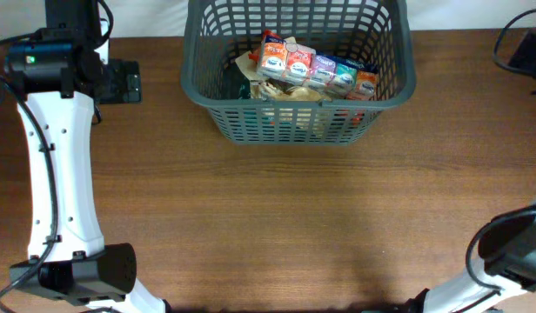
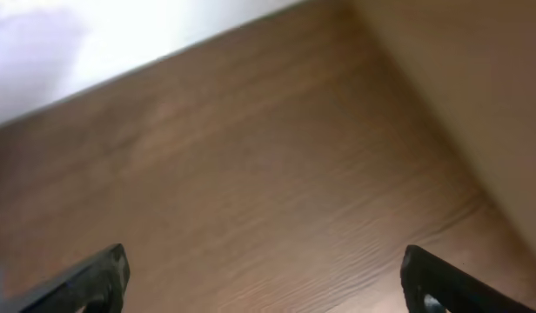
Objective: Pack container
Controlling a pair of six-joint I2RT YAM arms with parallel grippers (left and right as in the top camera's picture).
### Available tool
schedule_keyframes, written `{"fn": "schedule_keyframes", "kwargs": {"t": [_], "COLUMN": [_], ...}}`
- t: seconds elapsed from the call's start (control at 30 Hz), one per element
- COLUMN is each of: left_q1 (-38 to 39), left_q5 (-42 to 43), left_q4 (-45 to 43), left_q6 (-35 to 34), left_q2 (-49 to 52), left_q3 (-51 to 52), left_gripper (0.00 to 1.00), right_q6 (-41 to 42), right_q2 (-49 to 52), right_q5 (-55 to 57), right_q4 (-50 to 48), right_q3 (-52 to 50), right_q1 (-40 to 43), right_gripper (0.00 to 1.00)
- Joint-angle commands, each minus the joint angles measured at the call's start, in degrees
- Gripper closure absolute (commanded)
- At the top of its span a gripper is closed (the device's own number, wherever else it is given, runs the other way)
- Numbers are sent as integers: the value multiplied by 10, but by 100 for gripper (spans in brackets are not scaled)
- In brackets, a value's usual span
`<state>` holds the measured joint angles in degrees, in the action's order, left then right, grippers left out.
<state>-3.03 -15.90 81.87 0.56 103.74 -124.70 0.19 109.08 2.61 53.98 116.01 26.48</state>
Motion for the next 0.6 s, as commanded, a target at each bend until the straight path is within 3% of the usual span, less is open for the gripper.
{"fn": "schedule_keyframes", "kwargs": {"t": [0.0,0.57], "left_q1": [-1,-1], "left_q5": [1,1], "left_q4": [0,0], "left_q6": [-6,-6], "left_q2": [2,2], "left_q3": [3,3], "left_gripper": [1,1], "right_q6": [10,10], "right_q2": [-10,-10], "right_q5": [-24,-24], "right_q4": [-10,-6], "right_q3": [5,5], "right_q1": [-3,-2], "right_gripper": [1,1]}}
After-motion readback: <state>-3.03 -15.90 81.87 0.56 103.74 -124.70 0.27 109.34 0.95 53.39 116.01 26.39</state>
